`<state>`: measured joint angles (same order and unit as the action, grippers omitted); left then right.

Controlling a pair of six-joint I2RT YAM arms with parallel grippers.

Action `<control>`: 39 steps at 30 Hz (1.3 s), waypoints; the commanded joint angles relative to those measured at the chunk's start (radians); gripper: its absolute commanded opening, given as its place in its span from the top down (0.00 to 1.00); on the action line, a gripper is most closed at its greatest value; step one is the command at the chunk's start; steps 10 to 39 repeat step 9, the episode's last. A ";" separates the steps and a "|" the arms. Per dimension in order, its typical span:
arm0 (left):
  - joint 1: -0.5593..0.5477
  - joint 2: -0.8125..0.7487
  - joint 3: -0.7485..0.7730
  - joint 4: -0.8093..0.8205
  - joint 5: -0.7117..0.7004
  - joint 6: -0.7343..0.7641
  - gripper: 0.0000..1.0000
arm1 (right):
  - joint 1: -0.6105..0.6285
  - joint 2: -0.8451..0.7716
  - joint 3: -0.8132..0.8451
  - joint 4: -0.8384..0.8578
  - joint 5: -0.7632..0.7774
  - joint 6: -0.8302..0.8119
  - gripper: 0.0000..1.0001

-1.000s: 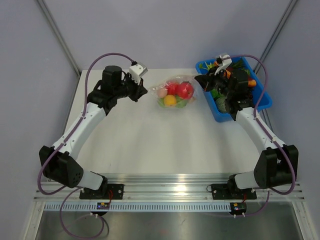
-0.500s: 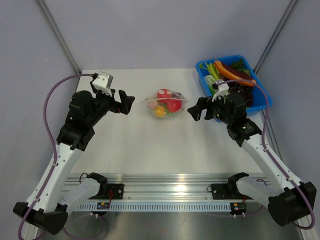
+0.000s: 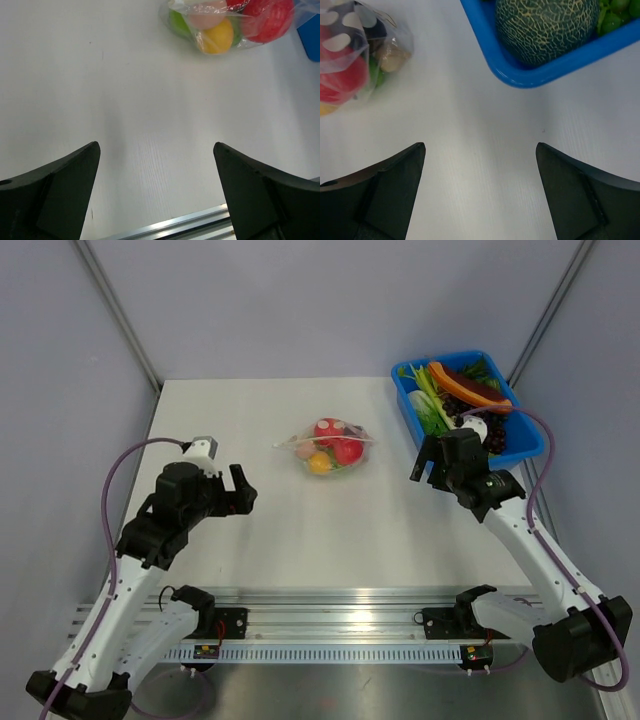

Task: Place the food in the zip-top bag and seal the zipper
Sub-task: Reset both arms

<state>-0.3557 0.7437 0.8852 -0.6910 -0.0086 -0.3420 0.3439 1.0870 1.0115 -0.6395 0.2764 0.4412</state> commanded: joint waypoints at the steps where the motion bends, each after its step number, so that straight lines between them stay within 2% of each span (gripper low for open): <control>1: 0.003 -0.059 -0.005 0.012 -0.047 -0.031 0.01 | -0.002 -0.039 -0.020 -0.049 0.064 0.044 0.00; 8: 0.003 -0.055 -0.011 0.004 -0.041 -0.022 0.01 | -0.002 -0.116 -0.096 0.018 0.053 0.040 0.01; 39: 0.003 -0.056 -0.012 0.004 -0.044 -0.025 0.01 | -0.003 -0.118 -0.093 0.018 0.052 0.040 0.00</control>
